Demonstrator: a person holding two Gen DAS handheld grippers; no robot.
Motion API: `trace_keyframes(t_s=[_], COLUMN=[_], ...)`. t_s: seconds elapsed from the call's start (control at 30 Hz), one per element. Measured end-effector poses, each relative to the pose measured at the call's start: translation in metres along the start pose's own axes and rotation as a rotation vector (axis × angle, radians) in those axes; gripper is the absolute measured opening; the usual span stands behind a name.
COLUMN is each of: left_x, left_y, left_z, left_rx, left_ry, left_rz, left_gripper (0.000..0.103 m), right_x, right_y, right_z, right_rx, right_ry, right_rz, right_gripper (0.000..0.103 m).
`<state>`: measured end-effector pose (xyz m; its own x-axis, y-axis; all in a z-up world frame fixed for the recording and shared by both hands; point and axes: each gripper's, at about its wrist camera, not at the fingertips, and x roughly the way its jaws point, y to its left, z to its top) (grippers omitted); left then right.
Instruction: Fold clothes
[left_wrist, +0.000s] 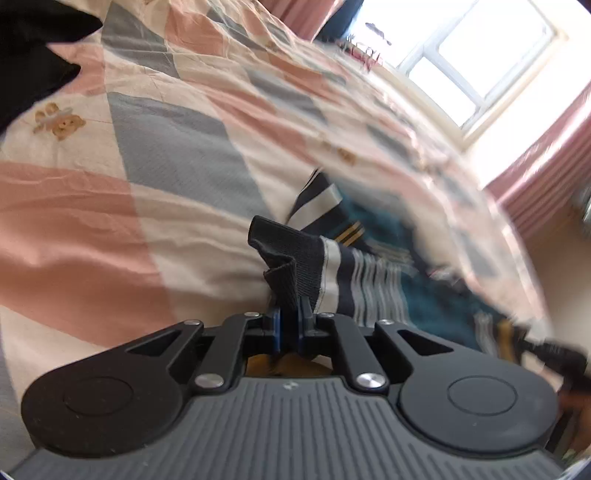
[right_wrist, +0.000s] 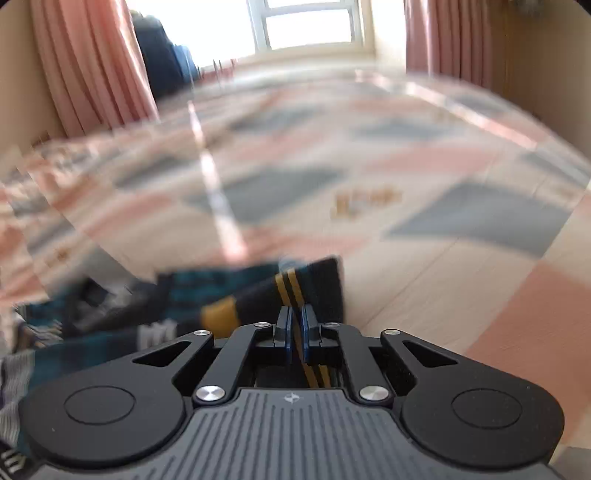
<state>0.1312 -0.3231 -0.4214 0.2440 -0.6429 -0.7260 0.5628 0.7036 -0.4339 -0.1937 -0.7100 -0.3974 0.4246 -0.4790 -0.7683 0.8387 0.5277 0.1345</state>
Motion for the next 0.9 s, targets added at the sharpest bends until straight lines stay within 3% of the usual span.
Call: trace_keyframes(t_s=[0.07, 0.1, 0.17, 0.23, 0.27, 0.33, 0.37, 0.43, 0.57, 0.67, 0.7, 0.77, 0.83, 0.9], left_x=[0.015, 0.02, 0.019, 0.017, 0.017, 0.016, 0.015, 0.014, 0.018, 0.021, 0.019, 0.015, 0.009, 0.006], left_y=[0.004, 0.006, 0.009, 0.012, 0.013, 0.016, 0.017, 0.015, -0.015, -0.011, -0.012, -0.029, -0.069, -0.112], left_z=[-0.006, -0.007, -0.005, -0.004, -0.003, -0.002, -0.001, 0.001, 0.0, 0.003, 0.004, 0.004, -0.011, -0.044], left_rx=[0.008, 0.003, -0.037, -0.077, -0.097, -0.137, -0.158, -0.163, 0.041, -0.007, -0.003, 0.124, 0.454, 0.863], left_ry=[0.04, 0.052, 0.05, 0.047, 0.046, 0.044, 0.043, 0.036, 0.044, 0.058, 0.052, 0.021, -0.051, -0.156], left_rz=[0.04, 0.052, 0.048, 0.044, 0.043, 0.039, 0.037, 0.043, 0.116, 0.115, 0.131, 0.196, 0.277, 0.322], left_gripper=[0.017, 0.019, 0.021, 0.025, 0.025, 0.02, 0.011, 0.009, 0.02, 0.02, 0.009, 0.008, 0.008, 0.008], right_x=[0.014, 0.01, -0.01, -0.026, -0.024, -0.003, 0.001, -0.013, -0.061, -0.095, -0.106, -0.124, -0.139, -0.155], right_y=[0.006, 0.011, 0.018, 0.02, 0.018, 0.013, 0.013, 0.021, 0.026, 0.021, 0.019, 0.015, 0.011, 0.007], right_z=[-0.004, -0.003, -0.004, -0.006, -0.006, -0.009, -0.011, -0.014, -0.033, -0.062, -0.072, -0.093, -0.113, -0.132], right_rx=[-0.044, -0.068, -0.101, -0.115, -0.11, -0.1, -0.104, -0.128, -0.054, 0.026, 0.054, 0.101, 0.13, 0.16], right_ry=[0.024, 0.016, -0.052, -0.132, -0.124, -0.019, 0.008, -0.031, -0.076, -0.051, -0.036, 0.002, 0.043, 0.084], right_rz=[-0.027, -0.032, -0.019, -0.035, -0.052, -0.054, -0.055, -0.054, 0.027, 0.045, 0.044, 0.036, 0.026, 0.016], right_gripper=[0.007, 0.012, 0.015, 0.038, 0.052, 0.054, 0.053, 0.054, 0.05, 0.051, 0.051, 0.051, 0.051, 0.051])
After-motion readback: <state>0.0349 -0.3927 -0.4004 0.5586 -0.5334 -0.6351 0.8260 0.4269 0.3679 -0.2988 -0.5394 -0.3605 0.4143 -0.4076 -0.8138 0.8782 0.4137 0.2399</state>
